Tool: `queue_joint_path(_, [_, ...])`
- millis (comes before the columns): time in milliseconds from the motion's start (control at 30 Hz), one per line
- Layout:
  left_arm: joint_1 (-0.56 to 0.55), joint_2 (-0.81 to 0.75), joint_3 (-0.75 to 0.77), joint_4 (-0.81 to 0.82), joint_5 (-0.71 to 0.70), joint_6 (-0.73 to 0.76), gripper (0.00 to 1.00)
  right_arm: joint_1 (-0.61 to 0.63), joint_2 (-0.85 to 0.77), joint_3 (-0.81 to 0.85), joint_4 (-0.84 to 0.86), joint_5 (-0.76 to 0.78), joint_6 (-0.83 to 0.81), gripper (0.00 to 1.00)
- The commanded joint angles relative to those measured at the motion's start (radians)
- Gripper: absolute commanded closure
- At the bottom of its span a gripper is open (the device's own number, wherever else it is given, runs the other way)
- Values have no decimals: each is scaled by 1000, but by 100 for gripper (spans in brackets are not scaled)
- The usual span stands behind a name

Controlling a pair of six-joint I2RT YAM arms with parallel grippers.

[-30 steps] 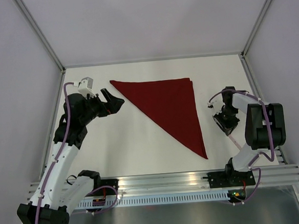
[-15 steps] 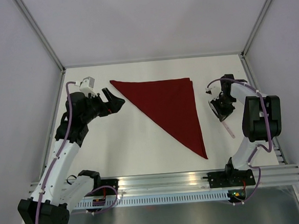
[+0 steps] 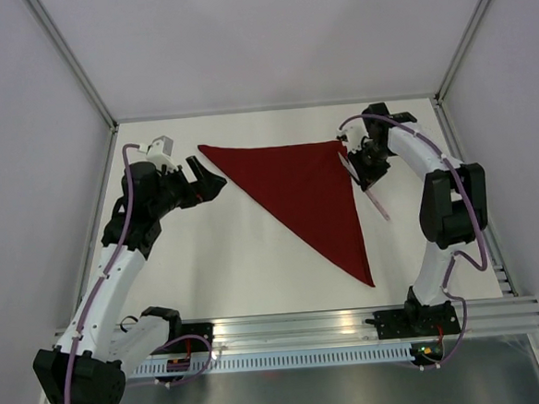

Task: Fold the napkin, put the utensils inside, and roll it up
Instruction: Place the utensil onto the napkin

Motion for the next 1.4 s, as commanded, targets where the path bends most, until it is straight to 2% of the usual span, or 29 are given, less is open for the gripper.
queue_joint_path(0, [2,7,69,1,-12,-41,0,89,76,125,-104,-32,75,100])
queue_joint_path(167, [2,-2,127,-59,-40,-33,0,232,189,304,-190,-104,136,100])
queue_joint_path(400, [1,-30,189,-143,-77,-15,0,372,380,554,-263,-153,209,100])
queue_joint_path(567, [1,-37,221,-183,-100,1,0,453,430,607,-244,-156,251,99])
queue_joint_path(800, [2,-33,235,-194,-97,1,0,496,481,683,-198,-152,325,100])
queue_joint_path(1367, [1,-16,225,-196,-98,-2,0,517,594,788,-165,-115,362,99])
